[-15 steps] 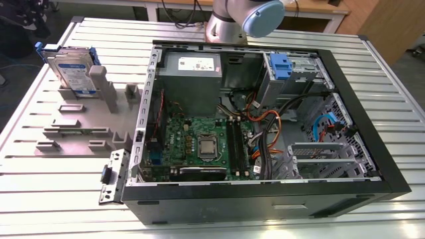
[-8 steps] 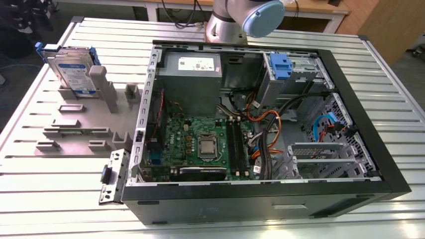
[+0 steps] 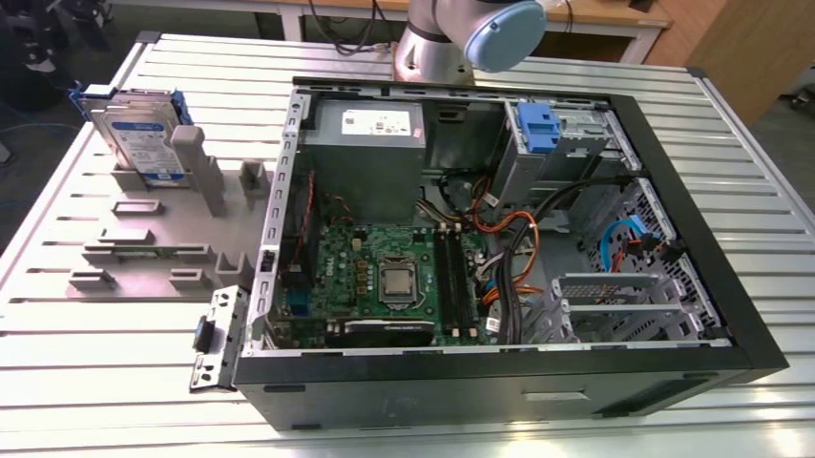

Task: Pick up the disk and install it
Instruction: 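Pick up the disk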

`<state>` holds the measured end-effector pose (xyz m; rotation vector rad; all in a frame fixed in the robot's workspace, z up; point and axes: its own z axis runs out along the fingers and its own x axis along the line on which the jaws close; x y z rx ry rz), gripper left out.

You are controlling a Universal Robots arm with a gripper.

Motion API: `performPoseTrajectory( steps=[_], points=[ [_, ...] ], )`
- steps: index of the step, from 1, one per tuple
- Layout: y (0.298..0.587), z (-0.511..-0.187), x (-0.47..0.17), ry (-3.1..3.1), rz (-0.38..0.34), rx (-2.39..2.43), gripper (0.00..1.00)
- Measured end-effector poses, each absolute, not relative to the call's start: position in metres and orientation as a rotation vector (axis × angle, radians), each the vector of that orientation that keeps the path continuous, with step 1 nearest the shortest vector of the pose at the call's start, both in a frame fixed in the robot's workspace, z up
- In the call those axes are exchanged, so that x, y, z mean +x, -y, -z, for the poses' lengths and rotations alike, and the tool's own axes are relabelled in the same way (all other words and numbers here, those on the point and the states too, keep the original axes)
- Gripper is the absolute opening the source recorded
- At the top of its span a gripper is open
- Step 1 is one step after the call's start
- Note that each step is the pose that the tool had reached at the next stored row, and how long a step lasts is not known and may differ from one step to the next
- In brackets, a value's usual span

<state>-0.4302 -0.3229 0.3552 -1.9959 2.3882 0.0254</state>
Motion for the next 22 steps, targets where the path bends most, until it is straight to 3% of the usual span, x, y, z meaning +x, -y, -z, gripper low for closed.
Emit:
performPoseTrajectory(
  steps=[22],
  points=[
    [0.323,-0.335,-0.434,-2.222,-0.003,-2.168,0.71]
  ],
)
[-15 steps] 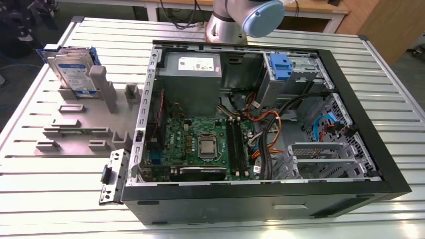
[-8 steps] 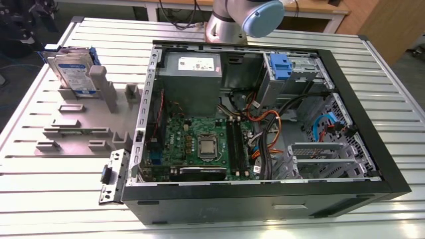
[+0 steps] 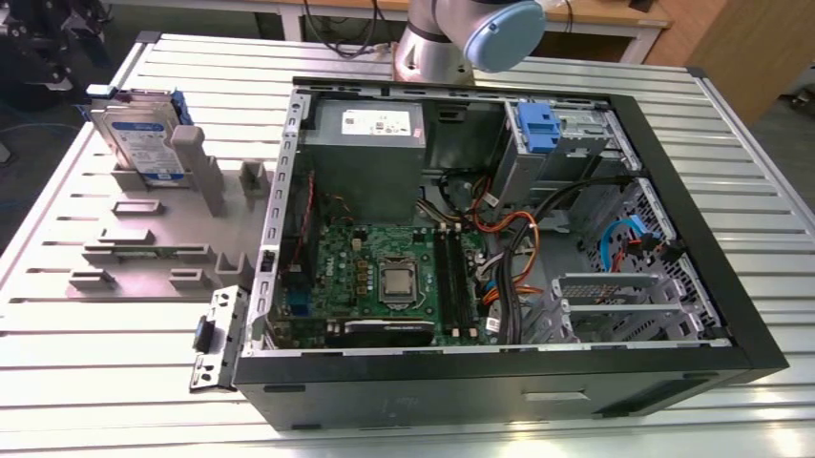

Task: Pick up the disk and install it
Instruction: 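Pick up the disk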

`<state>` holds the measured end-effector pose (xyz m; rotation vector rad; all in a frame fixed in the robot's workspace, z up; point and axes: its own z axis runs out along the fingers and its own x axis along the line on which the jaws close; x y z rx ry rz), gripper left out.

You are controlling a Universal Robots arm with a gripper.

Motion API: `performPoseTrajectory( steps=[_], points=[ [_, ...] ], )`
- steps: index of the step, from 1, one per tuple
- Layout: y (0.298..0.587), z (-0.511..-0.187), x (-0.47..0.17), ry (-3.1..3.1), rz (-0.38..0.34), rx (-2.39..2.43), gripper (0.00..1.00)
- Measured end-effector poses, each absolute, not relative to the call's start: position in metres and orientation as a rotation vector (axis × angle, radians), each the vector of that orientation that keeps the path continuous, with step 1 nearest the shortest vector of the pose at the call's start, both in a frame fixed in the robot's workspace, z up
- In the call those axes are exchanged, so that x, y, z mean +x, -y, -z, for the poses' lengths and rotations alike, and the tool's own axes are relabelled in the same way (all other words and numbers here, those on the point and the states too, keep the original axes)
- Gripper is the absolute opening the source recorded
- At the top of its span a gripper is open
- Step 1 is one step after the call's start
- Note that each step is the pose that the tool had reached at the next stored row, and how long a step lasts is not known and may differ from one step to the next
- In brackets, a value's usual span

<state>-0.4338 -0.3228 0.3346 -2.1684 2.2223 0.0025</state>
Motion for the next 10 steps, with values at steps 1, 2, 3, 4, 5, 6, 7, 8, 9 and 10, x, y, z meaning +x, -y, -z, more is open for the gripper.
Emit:
performPoseTrajectory(
  steps=[1,2,3,4,5,6,7,8,9,10],
  points=[
    [0.3228,-0.3337,-0.4337,-2.223,-0.001,-2.169,0.71],
    [0.3229,-0.3333,-0.4337,-2.223,0.0,-2.17,0.71],
    [0.3229,-0.3333,-0.4337,-2.223,0.0,-2.17,0.71],
    [0.3229,-0.3333,-0.4337,-2.224,0.0,-2.17,0.71],
    [0.3228,-0.3333,-0.4338,-2.224,0.0,-2.17,0.71],
    [0.3228,-0.3332,-0.4338,-2.224,0.001,-2.17,0.71],
    [0.3228,-0.3326,-0.4337,-2.223,0.001,-2.17,0.71],
    [0.3228,-0.3318,-0.4338,-2.223,0.001,-2.17,0.71],
    [0.3228,-0.3308,-0.4338,-2.223,0.001,-2.17,0.71],
    [0.3228,-0.3297,-0.4338,-2.223,0.001,-2.17,0.71]
  ],
)
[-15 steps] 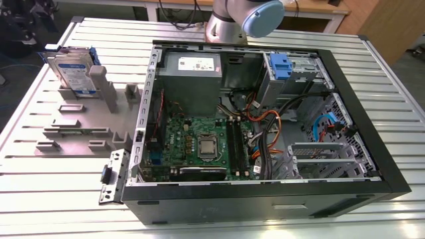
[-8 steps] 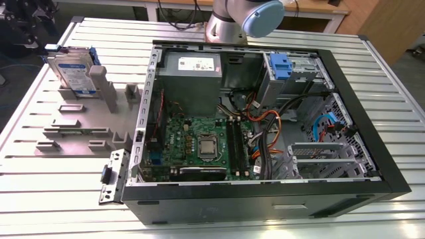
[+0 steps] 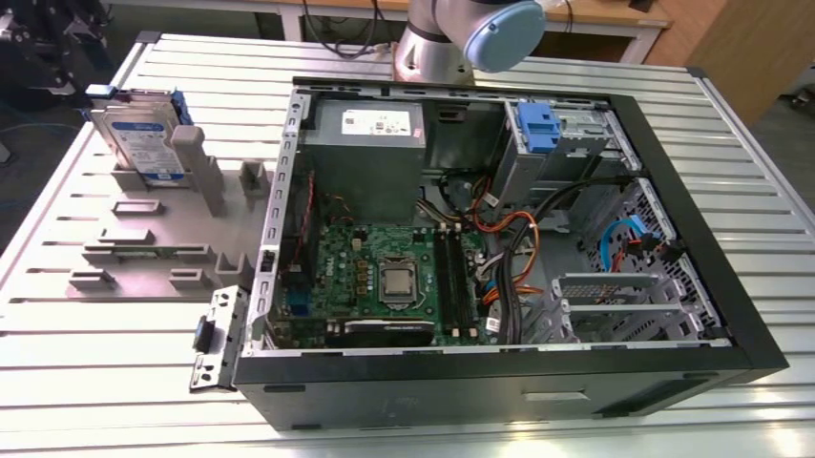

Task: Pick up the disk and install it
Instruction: 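Pick up the disk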

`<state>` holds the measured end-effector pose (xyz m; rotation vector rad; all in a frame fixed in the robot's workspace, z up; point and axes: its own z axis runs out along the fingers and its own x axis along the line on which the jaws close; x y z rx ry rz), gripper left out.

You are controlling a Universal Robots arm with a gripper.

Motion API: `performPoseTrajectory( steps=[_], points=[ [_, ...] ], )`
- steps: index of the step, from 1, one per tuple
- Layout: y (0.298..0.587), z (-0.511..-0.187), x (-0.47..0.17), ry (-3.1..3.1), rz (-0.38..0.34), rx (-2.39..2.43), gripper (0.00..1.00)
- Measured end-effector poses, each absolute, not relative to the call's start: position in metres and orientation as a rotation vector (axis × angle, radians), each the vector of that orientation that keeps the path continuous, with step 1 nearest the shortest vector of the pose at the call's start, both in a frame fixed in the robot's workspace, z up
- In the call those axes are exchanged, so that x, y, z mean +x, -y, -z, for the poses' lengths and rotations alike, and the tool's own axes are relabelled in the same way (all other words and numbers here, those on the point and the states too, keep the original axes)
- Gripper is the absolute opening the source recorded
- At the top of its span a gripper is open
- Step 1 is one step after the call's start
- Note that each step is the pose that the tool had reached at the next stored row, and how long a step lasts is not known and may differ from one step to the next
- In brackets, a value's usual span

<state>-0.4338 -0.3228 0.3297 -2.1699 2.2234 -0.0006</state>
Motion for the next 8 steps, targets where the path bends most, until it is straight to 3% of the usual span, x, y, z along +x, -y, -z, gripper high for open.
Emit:
performPoseTrajectory(
  steps=[8],
  points=[
    [0.3222,-0.3187,-0.438,-2.212,0.002,-2.18,0.71]
  ],
)
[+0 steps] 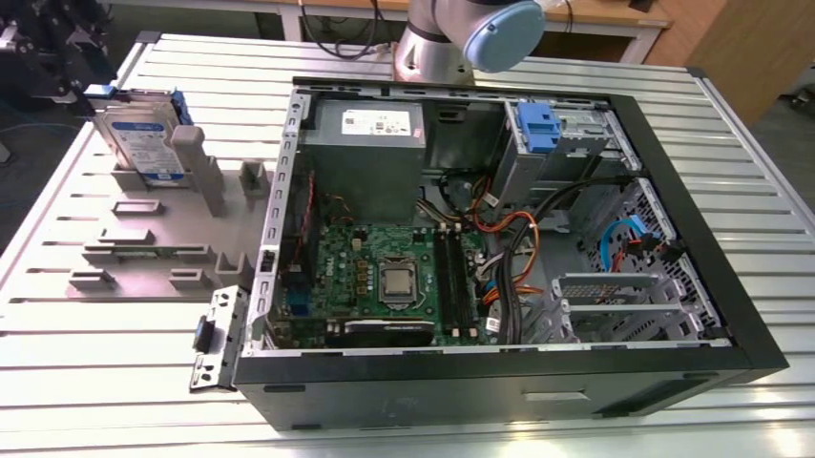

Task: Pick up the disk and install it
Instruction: 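Pick up the disk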

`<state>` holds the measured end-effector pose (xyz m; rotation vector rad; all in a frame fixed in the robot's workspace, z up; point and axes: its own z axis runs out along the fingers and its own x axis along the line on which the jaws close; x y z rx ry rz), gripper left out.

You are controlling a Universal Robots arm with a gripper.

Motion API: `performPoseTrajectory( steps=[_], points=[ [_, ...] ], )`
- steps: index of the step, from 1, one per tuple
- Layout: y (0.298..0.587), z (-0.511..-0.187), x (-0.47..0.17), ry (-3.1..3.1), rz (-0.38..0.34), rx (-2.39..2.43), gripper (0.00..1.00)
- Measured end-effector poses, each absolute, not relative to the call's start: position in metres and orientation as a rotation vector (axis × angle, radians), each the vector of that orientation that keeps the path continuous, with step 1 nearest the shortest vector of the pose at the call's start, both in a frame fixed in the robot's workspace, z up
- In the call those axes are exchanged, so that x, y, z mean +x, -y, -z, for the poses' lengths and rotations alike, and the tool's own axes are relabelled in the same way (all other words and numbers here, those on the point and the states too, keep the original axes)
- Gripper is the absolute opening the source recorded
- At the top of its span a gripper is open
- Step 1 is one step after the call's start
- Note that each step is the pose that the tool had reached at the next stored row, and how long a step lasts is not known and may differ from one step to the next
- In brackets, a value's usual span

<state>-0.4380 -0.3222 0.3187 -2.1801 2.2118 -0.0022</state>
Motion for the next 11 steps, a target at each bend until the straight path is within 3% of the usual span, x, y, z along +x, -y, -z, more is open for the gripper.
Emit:
performPoseTrajectory(
  steps=[11],
  points=[
    [0.3199,-0.3098,-0.4378,-2.213,-0.006,-2.187,0.71]
  ],
)
